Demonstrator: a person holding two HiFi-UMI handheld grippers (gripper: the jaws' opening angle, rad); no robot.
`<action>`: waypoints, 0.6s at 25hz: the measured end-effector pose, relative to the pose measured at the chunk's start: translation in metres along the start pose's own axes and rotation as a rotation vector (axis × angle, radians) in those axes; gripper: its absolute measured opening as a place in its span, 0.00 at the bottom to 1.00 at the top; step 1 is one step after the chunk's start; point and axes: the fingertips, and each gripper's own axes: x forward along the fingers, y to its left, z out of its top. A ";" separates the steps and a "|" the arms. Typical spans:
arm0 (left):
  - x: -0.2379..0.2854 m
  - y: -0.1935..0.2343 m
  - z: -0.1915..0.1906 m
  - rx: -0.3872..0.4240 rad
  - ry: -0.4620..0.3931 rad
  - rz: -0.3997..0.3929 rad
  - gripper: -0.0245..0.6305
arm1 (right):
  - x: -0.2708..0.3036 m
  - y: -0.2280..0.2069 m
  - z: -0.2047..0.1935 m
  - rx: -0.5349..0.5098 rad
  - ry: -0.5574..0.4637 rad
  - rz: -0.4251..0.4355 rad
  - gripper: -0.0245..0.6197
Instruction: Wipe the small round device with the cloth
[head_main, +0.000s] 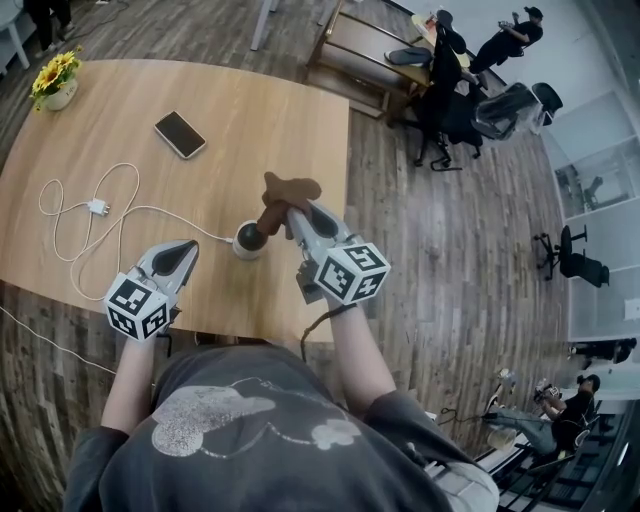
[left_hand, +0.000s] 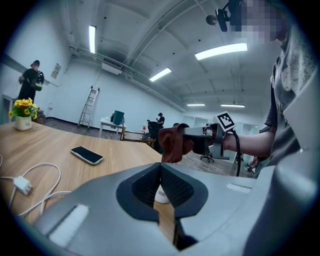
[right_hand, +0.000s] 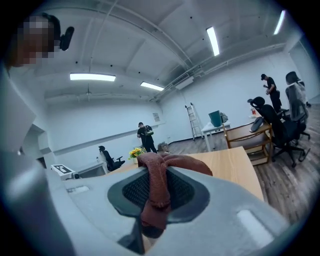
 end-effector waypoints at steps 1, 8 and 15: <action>-0.001 0.001 -0.001 -0.002 0.001 0.002 0.07 | 0.007 0.001 -0.001 0.008 0.005 0.012 0.13; -0.006 0.013 -0.001 -0.025 -0.009 0.043 0.07 | 0.052 -0.008 -0.053 -0.018 0.183 0.025 0.13; -0.009 0.016 -0.010 -0.046 0.013 0.057 0.07 | 0.063 -0.031 -0.089 0.021 0.308 0.008 0.13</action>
